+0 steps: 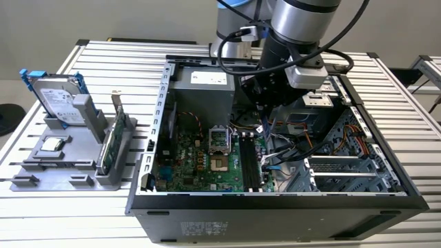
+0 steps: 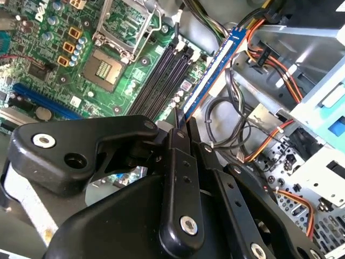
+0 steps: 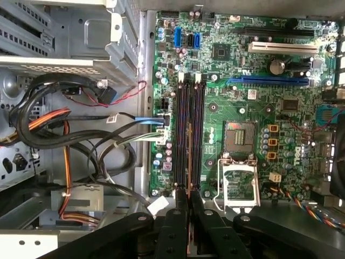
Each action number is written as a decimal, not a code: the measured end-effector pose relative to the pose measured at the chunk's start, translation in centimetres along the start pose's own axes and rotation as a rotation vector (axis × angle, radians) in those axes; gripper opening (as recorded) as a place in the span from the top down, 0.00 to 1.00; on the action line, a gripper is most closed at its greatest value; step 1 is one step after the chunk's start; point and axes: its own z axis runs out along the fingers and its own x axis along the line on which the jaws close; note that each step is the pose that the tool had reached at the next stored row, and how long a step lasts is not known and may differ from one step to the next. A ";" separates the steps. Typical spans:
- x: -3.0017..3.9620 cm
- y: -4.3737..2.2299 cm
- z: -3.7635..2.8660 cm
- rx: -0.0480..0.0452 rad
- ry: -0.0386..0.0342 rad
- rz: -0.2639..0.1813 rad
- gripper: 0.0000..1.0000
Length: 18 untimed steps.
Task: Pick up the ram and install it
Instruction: 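Insert the ram into the slot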
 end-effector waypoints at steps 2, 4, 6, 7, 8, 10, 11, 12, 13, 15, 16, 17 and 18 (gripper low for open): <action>0.00 0.20 0.01 0.0000 0.0000 0.000 1.00; 0.00 0.39 0.01 0.0000 0.0000 0.000 1.00; 0.00 0.58 0.03 0.0000 0.0000 0.001 1.00; 0.00 0.69 0.04 -0.0001 0.0000 0.001 1.00; -0.01 0.78 0.07 0.0001 0.0000 0.002 1.00; -0.01 0.92 0.16 0.0004 0.0001 0.009 1.00; -0.01 0.99 0.18 0.0004 0.0001 0.014 1.00; 0.00 1.13 0.19 0.0007 0.0002 0.018 1.00; 0.00 1.25 0.20 0.0007 0.0002 0.022 1.00; -0.01 1.46 0.30 0.0008 0.0002 0.029 1.00; 0.00 1.58 0.34 0.0006 0.0002 0.032 1.00; 0.00 1.72 0.40 0.0007 0.0003 0.035 1.00; 0.00 1.84 0.47 0.0008 0.0004 0.038 1.00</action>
